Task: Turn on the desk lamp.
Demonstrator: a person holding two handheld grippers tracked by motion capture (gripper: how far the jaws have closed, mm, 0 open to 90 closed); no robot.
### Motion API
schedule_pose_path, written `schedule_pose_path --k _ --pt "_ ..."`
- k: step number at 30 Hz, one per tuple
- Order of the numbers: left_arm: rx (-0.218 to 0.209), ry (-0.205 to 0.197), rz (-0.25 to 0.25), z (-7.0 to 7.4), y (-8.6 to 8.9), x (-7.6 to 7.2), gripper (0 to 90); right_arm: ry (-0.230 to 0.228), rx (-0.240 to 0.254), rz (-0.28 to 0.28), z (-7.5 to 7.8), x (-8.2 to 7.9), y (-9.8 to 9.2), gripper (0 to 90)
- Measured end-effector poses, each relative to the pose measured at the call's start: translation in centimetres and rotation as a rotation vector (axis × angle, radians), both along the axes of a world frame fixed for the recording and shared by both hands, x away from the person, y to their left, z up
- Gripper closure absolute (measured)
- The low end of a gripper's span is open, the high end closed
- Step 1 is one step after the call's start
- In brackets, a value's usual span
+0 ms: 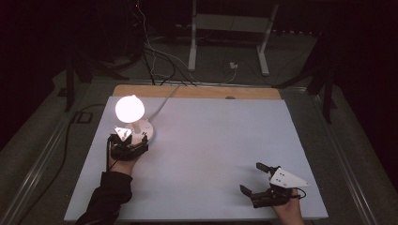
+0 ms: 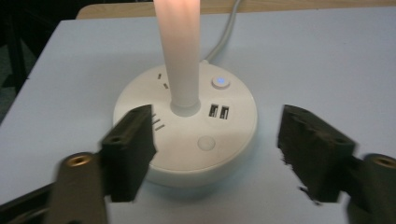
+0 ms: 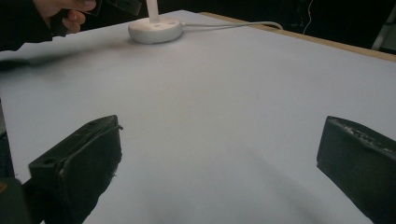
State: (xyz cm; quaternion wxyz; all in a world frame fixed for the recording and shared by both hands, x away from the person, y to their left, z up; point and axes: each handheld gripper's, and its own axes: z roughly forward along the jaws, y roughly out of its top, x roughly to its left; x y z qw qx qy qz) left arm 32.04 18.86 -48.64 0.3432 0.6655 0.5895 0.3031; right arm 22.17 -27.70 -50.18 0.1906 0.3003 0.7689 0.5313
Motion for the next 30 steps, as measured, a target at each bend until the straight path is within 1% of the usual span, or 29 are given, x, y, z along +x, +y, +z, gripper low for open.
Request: schedule_pose_path --k 2,3,5,7,8,10,12,16,19,21,26,28,30 --pt "0.004 0.007 0.006 0.1 -0.1 -0.1 16.8 0.002 0.0 0.001 0.0 0.0 0.0 0.0" --pt "0.005 0.01 0.003 0.2 -0.1 -0.1 16.3 0.003 -0.001 0.002 0.0 0.0 0.0 0.0" --pt "0.004 0.028 0.001 0.3 -0.2 -0.2 10.3 0.004 -0.002 0.004 -0.1 0.1 0.1 0.0" --pt "-0.009 0.036 -0.009 0.4 -0.2 -0.3 7.2 0.002 -0.005 0.007 -0.1 0.1 0.1 0.0" --pt "-0.017 0.038 -0.02 0.5 -0.1 -0.5 3.1 0.003 -0.005 0.008 0.0 0.2 0.1 0.0" --pt "-0.034 0.029 -0.031 0.8 0.0 -0.8 1.1 0.003 -0.004 0.011 -0.1 0.2 0.2 0.0" --pt "-0.042 0.021 -0.041 1.1 0.0 -1.1 0.4 0.005 -0.005 0.013 -0.1 0.2 0.2 0.0" --pt "-0.059 0.012 -0.082 1.6 0.2 -1.8 0.3 0.003 -0.003 0.014 0.0 0.2 0.2 0.0" --pt "-0.074 0.015 -0.103 1.8 0.4 -2.2 0.3 0.003 -0.001 0.013 0.0 0.2 0.2 0.0" --pt "-0.079 0.026 -0.126 1.9 0.4 -2.4 0.3 0.004 -0.002 0.013 0.0 0.2 0.1 0.0" --pt "-0.093 0.036 -0.18 1.9 0.4 -3.2 0.3 0.004 -0.002 0.014 0.0 0.2 0.2 0.0" --pt "-0.091 0.041 -0.205 1.8 0.4 -3.5 0.4 0.003 -0.002 0.015 0.0 0.2 0.2 0.0" --pt "-0.106 0.046 -0.228 1.8 0.6 -3.8 0.4 0.001 -0.002 0.015 0.0 0.2 0.2 0.0"
